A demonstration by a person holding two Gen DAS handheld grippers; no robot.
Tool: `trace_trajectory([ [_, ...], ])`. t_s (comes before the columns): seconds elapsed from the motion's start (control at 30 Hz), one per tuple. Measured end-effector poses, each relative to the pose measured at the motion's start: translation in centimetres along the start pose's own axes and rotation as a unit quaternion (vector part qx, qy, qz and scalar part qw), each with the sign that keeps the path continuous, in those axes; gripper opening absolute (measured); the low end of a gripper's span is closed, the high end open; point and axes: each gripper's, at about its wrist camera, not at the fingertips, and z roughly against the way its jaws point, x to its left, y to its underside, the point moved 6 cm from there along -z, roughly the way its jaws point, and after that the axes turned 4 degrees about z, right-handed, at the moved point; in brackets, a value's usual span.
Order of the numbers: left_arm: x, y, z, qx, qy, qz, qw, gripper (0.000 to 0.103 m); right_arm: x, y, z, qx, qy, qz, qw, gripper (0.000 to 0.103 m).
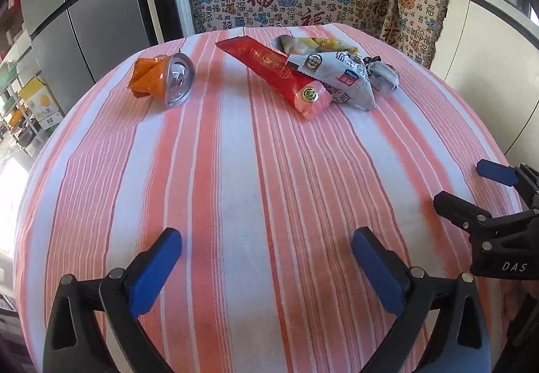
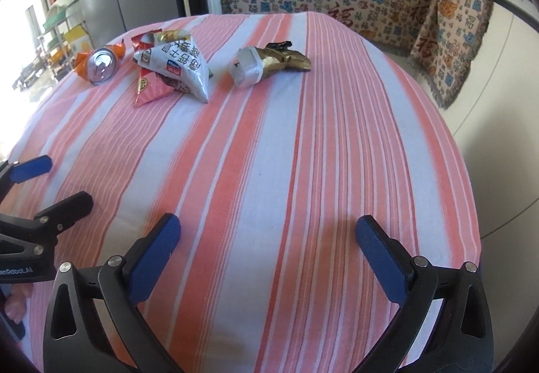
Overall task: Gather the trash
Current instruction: 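Grasp the crushed orange can with the left tool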
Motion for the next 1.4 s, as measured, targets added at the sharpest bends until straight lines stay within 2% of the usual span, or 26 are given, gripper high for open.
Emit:
trace_trajectory([
  [0.17,1.7,-0.8,-0.4,0.003,0.024,-0.029,0.9993,0.103,0.0,0.0,0.0,0.000,0.000,0.000,1.000,0.103],
  [0.37,8.8,-6.0,-2.0,-0.023,0.060,-0.025,0.9976,0.103,0.0,0.0,0.0,0.000,0.000,0.000,1.000,0.103],
  [0.47,10.9,-8.7,-2.2,-0.046,0.061,-0.031,0.9966,0.103,0.0,0.0,0.0,0.000,0.000,0.000,1.000,0.103],
  [0.6,11.6,-11.2,-2.7,-0.053,0.081,-0.043,0.9943,0.103,0.0,0.0,0.0,0.000,0.000,0.000,1.000,0.103],
  [0.67,11.7,-12.2,-3.4,-0.055,0.071,-0.053,0.9945,0.103,0.0,0.0,0.0,0.000,0.000,0.000,1.000,0.103],
  [0.9,10.8,-13.5,-5.5,-0.044,0.087,-0.084,0.9916,0.101,0.0,0.0,0.0,0.000,0.000,0.000,1.000,0.103],
  [0.93,10.7,-13.4,-5.5,-0.043,0.098,-0.084,0.9907,0.096,0.0,0.0,0.0,0.000,0.000,0.000,1.000,0.103],
  [0.97,10.7,-13.3,-5.6,-0.041,0.105,-0.083,0.9901,0.073,0.0,0.0,0.0,0.000,0.000,0.000,1.000,0.103],
  [1.0,10.9,-13.0,-5.8,-0.033,0.104,-0.081,0.9908,0.061,0.0,0.0,0.0,0.000,0.000,0.000,1.000,0.103],
  [1.17,11.5,-11.6,-5.2,-0.035,0.091,-0.056,0.9936,0.054,0.0,0.0,0.0,0.000,0.000,0.000,1.000,0.103],
  [1.4,11.9,-8.7,-2.6,-0.036,0.091,-0.008,0.9951,0.054,0.0,0.0,-0.1,0.000,0.000,0.000,1.000,0.103],
])
